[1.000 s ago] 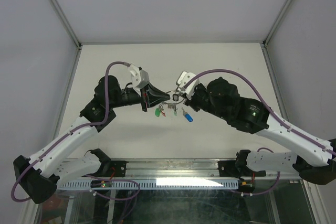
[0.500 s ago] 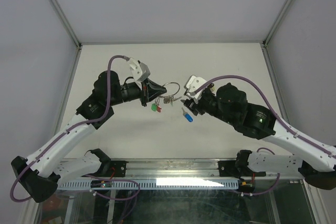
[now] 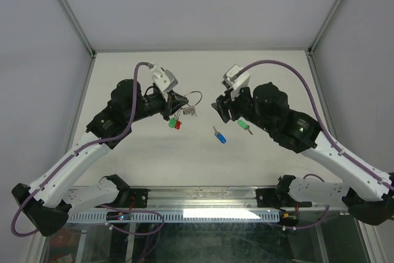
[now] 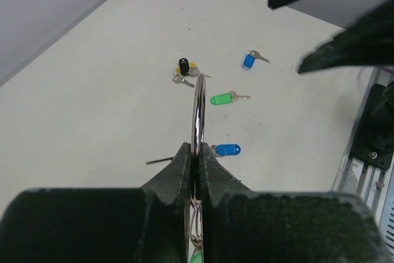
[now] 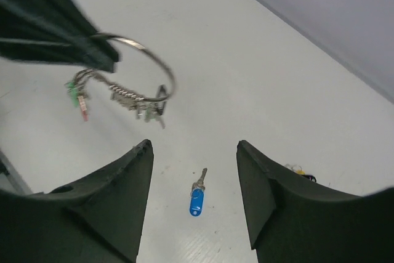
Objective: Put the keys on the keyring
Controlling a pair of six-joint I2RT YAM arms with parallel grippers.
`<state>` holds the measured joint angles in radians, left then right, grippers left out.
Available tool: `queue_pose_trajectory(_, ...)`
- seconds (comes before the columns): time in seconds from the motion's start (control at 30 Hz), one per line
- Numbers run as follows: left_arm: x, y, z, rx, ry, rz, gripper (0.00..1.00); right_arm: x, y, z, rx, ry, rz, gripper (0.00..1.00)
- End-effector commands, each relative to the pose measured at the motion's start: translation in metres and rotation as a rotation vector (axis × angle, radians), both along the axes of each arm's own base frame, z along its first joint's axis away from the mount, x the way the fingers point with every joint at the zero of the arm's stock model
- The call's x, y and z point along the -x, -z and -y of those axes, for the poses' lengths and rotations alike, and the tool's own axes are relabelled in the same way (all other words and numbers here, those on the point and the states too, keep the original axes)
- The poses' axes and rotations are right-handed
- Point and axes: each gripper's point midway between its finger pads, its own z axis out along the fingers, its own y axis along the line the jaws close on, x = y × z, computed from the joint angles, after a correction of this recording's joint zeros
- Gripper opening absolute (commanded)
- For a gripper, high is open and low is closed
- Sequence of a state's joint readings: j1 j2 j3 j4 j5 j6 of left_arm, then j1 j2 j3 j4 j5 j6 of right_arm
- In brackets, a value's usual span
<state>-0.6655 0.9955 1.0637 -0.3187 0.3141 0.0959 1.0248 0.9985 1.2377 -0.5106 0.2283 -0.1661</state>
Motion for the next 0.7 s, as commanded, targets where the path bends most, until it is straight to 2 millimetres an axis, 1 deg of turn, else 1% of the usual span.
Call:
queue_pose_trajectory(0.0, -0.005, -0.030, -0.003, 0.051, -0.021, 0.073, 0.00, -0.026, -0.005, 0.010, -0.178, 0.086, -0.183, 0.59)
queue_pose_trajectory(0.07, -0.004, -0.030, -0.002, 0.069, -0.019, 0.070, 0.00, -0.031, -0.002, 0.012, -0.225, 0.076, -0.225, 0.59)
queue_pose_trajectory(0.1, -0.004, -0.029, -0.002, 0.076, -0.022, 0.067, 0.00, -0.029, -0.002, 0.010, -0.244, 0.062, -0.234, 0.59)
queue_pose_trajectory(0.13, -0.004, -0.028, -0.002, 0.082, -0.024, 0.060, 0.00, -0.032, -0.003, 0.014, -0.268, 0.076, -0.233, 0.59)
queue_pose_trajectory(0.27, -0.002, -0.026, -0.001, 0.120, -0.009, 0.044, 0.00, -0.032, -0.003, 0.023, -0.354, 0.112, -0.216, 0.59)
queue_pose_trajectory(0.3, -0.002, -0.026, 0.000, 0.132, -0.005, 0.039, 0.00, -0.031, 0.005, 0.023, -0.368, 0.116, -0.221, 0.60)
queue_pose_trajectory(0.43, -0.002, -0.026, 0.001, 0.160, 0.000, 0.027, 0.00, -0.028, 0.012, 0.024, -0.433, 0.110, -0.199, 0.59)
queue_pose_trajectory(0.53, -0.005, -0.025, 0.001, 0.171, -0.012, 0.020, 0.00, -0.030, 0.018, 0.029, -0.441, 0.135, -0.191, 0.59)
queue_pose_trajectory(0.6, -0.008, -0.021, -0.001, 0.171, -0.027, 0.011, 0.00, -0.031, 0.020, 0.033, -0.438, 0.156, -0.183, 0.59)
queue_pose_trajectory(0.67, -0.012, -0.009, -0.002, 0.164, -0.043, -0.017, 0.00, -0.033, 0.021, 0.037, -0.438, 0.177, -0.174, 0.59)
